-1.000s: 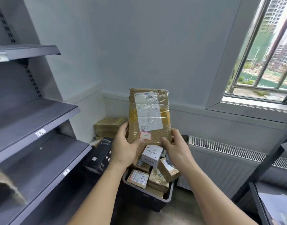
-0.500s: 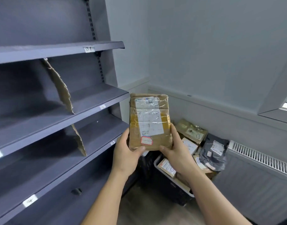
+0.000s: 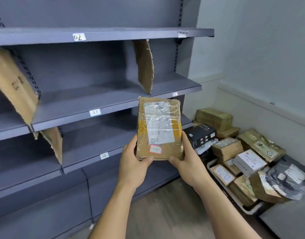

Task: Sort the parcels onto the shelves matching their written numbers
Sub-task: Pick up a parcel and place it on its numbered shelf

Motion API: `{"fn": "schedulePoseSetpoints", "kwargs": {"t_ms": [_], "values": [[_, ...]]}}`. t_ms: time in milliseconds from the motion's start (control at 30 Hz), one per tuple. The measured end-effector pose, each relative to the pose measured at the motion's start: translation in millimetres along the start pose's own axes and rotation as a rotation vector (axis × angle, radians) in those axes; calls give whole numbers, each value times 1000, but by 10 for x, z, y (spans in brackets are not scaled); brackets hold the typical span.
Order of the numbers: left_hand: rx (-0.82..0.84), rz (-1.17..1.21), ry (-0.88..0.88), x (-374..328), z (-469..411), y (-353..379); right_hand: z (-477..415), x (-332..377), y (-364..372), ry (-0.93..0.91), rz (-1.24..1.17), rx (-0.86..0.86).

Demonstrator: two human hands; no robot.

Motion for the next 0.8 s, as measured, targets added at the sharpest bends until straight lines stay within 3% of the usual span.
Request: {"fn": "schedulePoseSetpoints", "kwargs": {"t_ms": [267, 800], "values": [[-246, -7, -54, 90, 332, -892, 123, 305, 805, -95, -20, 280], [-780, 16, -273, 386, 1464, -1866, 832, 623, 1902, -235, -82, 781]]}}
Point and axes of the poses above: each hand's wrist, its own z-axis away from the middle knuckle, its own y-axis out of the palm, x = y × z, the point moved 6 cm from there along -z, towards the middle knuckle, and after that the axes turned 9 degrees about -x, right-handed, at the moved point
